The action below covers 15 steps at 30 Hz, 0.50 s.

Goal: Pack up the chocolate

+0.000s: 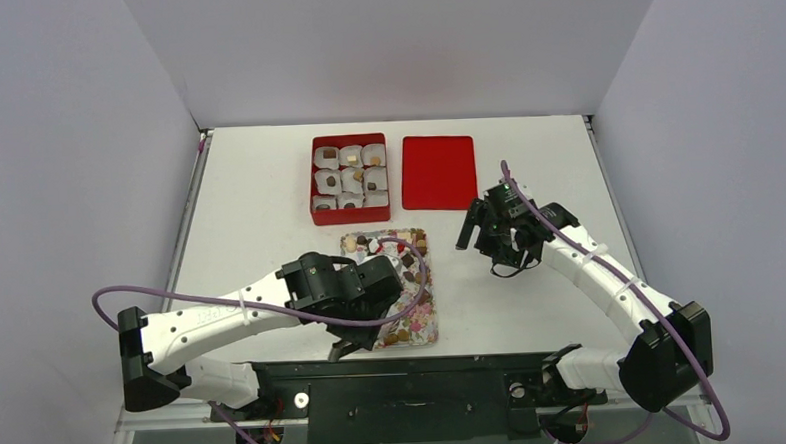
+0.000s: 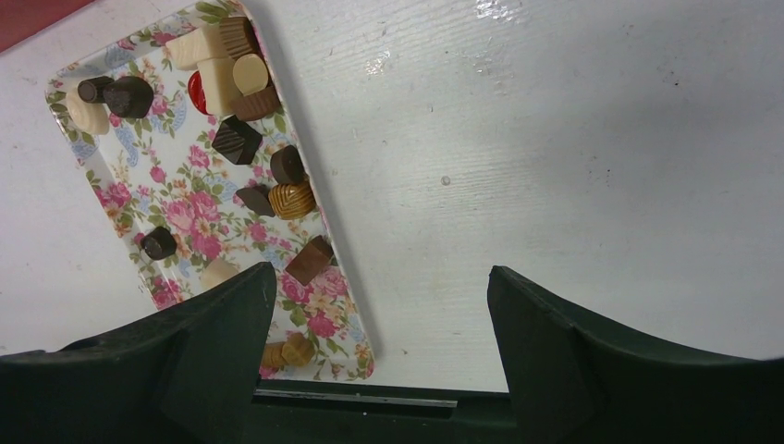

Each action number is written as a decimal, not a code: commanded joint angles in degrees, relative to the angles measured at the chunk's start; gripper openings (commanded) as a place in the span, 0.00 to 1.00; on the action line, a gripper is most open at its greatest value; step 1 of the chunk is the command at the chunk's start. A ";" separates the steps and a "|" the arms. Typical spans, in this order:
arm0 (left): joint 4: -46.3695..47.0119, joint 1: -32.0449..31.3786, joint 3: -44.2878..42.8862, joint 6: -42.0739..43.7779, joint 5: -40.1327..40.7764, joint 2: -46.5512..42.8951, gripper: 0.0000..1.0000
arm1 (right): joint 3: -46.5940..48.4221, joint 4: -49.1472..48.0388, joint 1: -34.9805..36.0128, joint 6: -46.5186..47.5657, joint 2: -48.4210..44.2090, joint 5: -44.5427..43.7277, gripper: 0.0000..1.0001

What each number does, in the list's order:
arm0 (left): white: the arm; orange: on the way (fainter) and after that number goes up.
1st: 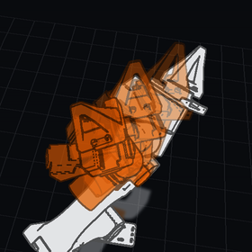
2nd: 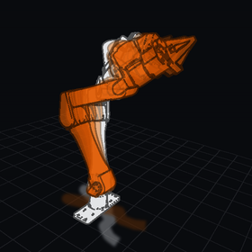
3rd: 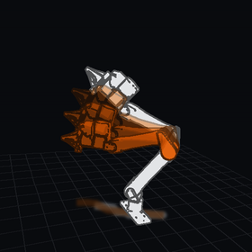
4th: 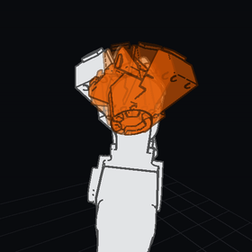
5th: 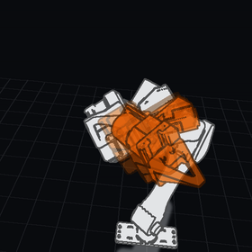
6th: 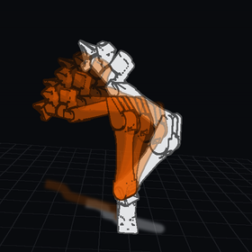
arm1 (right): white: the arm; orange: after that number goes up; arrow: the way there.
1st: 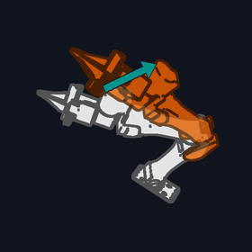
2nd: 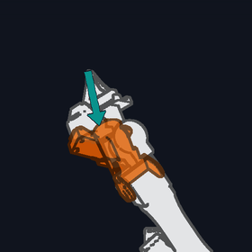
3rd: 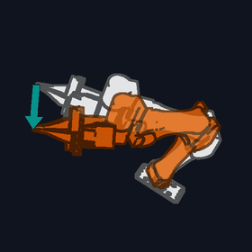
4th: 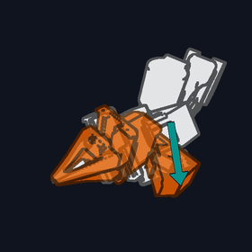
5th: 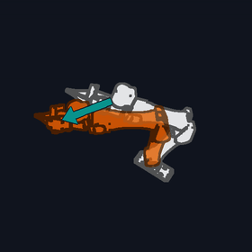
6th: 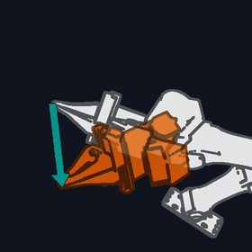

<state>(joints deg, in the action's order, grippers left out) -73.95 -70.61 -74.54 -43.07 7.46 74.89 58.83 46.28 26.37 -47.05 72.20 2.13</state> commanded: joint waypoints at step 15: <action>2.80 -2.19 2.27 -0.19 -0.29 1.13 0.38 | -0.55 -1.47 0.53 -0.72 -2.50 -1.87 0.80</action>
<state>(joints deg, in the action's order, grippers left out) -73.41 -72.44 -72.69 -43.09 7.03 75.59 58.59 46.28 26.37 -47.24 71.42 1.85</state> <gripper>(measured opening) 0.384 0.800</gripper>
